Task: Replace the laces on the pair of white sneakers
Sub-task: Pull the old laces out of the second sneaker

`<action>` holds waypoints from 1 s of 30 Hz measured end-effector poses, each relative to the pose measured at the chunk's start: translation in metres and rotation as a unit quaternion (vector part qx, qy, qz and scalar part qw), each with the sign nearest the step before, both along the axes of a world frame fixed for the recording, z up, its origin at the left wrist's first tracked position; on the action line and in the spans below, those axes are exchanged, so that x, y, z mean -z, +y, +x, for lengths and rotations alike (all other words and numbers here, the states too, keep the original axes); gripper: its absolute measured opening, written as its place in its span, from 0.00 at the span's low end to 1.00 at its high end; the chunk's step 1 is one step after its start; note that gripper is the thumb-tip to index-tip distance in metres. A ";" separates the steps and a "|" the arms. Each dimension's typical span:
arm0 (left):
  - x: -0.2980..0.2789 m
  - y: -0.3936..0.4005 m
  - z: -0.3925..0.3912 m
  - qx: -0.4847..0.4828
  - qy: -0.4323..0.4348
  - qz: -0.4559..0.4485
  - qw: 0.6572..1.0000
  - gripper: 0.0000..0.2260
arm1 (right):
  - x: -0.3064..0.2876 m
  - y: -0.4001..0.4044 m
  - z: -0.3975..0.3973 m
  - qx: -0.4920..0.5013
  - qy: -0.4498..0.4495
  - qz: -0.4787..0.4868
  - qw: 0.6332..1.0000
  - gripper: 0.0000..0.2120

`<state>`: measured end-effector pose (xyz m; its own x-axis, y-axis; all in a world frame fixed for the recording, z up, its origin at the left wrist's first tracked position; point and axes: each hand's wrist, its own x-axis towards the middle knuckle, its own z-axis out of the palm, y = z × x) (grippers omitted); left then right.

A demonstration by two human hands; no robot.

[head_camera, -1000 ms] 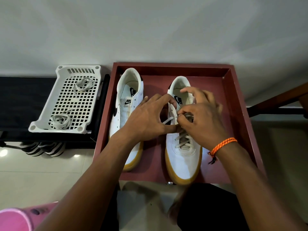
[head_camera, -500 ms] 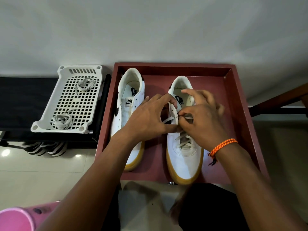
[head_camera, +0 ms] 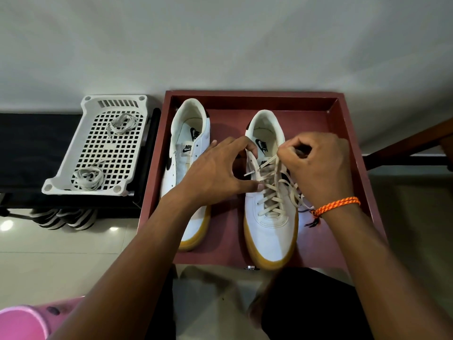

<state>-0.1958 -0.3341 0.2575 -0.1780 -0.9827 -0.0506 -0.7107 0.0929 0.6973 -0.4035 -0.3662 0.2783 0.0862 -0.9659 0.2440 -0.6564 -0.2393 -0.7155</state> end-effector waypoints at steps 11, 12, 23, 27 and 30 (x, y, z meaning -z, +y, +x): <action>0.002 0.000 0.001 0.011 0.004 -0.007 1.000 0.24 | -0.002 -0.013 -0.015 0.164 -0.316 0.085 0.931 0.12; 0.004 0.000 -0.001 0.015 0.009 -0.010 1.000 0.24 | -0.004 -0.015 -0.022 0.190 -0.332 0.080 0.921 0.13; 0.012 0.009 -0.037 0.011 -0.105 -0.105 0.989 0.11 | 0.001 -0.010 -0.025 -0.007 -0.008 0.183 0.983 0.26; 0.015 0.008 -0.040 -0.014 -0.063 -0.099 0.993 0.11 | 0.009 -0.003 -0.021 -0.154 0.066 0.191 0.967 0.29; 0.015 0.005 -0.043 -0.042 -0.010 -0.078 0.996 0.07 | 0.010 -0.003 -0.024 -0.167 0.072 0.207 0.961 0.27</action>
<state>-0.2383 -0.3293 0.2429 -0.0949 -0.9904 0.1004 -0.7348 0.1378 0.6642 -0.4279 -0.3692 0.2683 0.4126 -0.8901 -0.1935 -0.6916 -0.1679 -0.7025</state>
